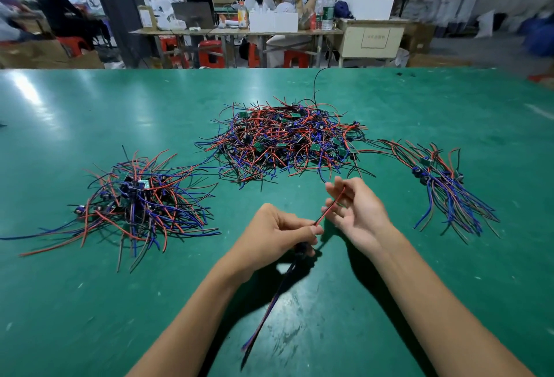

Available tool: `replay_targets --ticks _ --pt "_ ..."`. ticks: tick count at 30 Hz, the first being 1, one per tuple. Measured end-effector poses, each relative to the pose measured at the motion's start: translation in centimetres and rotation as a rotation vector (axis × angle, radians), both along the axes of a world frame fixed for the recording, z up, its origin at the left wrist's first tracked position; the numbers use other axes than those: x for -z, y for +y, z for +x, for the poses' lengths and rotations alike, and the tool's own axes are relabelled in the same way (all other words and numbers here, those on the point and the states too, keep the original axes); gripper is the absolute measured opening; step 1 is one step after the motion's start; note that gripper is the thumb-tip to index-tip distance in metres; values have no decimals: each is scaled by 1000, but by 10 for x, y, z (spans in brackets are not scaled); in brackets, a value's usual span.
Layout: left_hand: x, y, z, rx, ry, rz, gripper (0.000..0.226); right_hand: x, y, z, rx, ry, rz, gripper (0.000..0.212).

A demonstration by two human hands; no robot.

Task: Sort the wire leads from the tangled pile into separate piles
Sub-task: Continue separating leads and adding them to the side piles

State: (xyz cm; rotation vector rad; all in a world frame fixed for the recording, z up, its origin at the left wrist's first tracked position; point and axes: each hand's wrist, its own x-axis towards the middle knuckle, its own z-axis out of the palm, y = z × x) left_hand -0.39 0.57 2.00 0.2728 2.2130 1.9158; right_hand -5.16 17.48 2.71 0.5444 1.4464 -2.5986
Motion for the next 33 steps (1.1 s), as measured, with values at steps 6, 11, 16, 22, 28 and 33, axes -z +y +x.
replay_targets --ticks 6,11,16,22,28,33 --pt "-11 -12 -7 -260 -136 408 14 9 -13 8 -167 460 758 19" --pt "-11 -15 -10 -479 -171 624 9 26 -39 27 -344 795 980 33" --pt "-8 -15 -13 -530 -117 629 9 17 -47 30 -108 668 696 16" --pt "-6 -10 -10 -477 20 585 13 2 -40 29 -68 497 506 28" --pt "-9 -8 -7 -454 115 505 10 -3 -37 27 -101 321 308 22" --pt "-15 -7 -2 -385 201 473 20 -10 -24 22 -201 313 55 21"
